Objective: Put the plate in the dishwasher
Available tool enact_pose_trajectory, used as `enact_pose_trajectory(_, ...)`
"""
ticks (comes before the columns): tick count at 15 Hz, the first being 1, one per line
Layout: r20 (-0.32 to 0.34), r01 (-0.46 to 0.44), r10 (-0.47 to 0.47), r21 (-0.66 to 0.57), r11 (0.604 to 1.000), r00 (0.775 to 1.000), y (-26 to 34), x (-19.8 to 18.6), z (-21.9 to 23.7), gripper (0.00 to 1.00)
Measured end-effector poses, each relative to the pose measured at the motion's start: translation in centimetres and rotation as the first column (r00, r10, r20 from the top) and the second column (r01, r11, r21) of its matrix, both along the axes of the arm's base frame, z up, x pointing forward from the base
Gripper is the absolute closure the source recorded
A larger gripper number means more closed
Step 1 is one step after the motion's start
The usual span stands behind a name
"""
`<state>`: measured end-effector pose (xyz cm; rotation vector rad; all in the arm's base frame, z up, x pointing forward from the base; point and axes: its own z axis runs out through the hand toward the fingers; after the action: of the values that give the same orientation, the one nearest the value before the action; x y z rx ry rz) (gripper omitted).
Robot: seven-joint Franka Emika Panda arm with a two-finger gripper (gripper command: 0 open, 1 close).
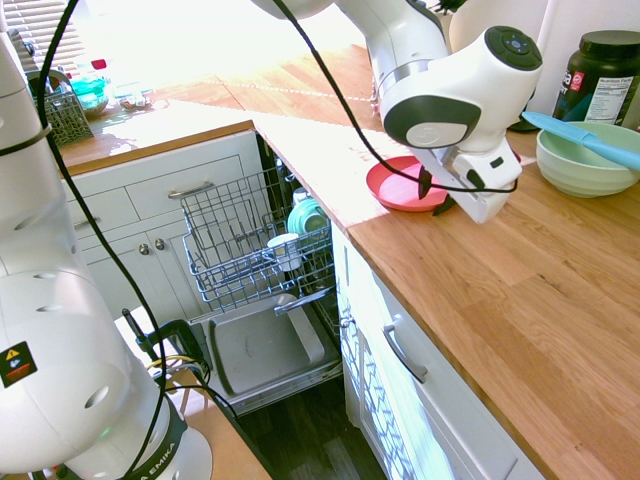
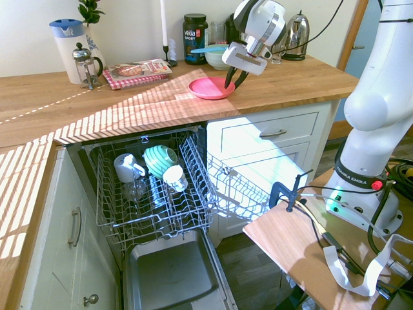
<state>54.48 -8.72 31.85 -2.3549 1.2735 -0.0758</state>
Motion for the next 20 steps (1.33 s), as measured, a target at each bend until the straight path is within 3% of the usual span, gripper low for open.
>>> enact_pose_trajectory(7,0.011,-0.021,0.021,0.005,1.000,1.000,0.2,1.7,0.7,1.00)
enact_pose_trajectory(12,0.081,-0.124,0.131,-0.082,0.989,0.988,3.8,4.5,6.9,1.00)
enact_pose_trajectory(16,0.135,-0.223,0.277,-0.319,0.921,0.951,16.5,3.6,18.8,1.00)
enact_pose_trajectory(20,0.168,-0.231,0.380,-0.555,0.799,0.909,33.5,-4.1,29.9,1.00)
